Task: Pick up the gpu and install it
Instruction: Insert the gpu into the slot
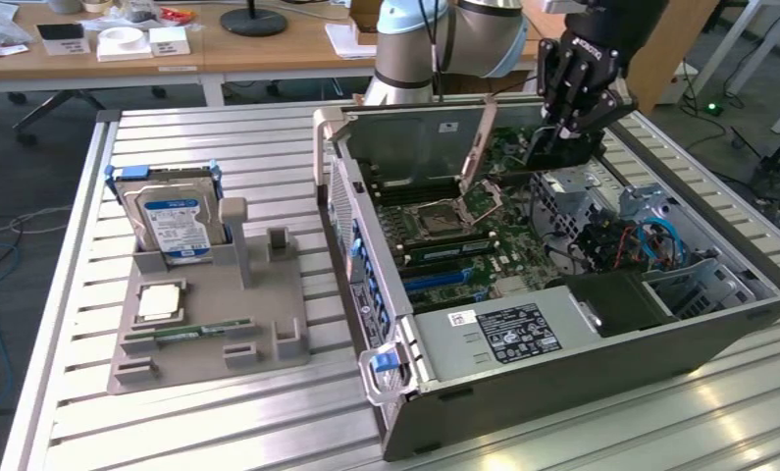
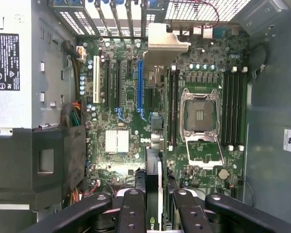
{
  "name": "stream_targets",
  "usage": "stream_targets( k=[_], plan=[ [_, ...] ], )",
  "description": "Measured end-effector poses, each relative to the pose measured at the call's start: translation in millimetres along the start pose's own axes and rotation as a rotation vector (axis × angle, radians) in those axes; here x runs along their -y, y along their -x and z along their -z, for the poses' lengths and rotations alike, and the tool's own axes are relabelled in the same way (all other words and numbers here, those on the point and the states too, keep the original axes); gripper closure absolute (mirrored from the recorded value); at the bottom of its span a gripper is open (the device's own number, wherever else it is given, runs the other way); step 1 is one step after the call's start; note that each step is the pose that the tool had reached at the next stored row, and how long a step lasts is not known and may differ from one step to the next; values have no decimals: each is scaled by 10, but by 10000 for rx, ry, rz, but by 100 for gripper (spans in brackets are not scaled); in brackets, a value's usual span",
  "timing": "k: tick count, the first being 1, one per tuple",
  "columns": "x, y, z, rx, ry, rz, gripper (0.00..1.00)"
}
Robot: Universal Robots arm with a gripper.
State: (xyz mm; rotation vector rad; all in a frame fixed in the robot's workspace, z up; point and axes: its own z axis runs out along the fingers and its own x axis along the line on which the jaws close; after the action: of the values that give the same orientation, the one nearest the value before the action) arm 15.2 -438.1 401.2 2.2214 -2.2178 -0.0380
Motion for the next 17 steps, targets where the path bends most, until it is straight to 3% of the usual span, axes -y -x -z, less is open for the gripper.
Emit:
stream_targets(
  k=[17],
  plan=[
    [-39,-1,-79,-1,-7,0,74]
  ],
)
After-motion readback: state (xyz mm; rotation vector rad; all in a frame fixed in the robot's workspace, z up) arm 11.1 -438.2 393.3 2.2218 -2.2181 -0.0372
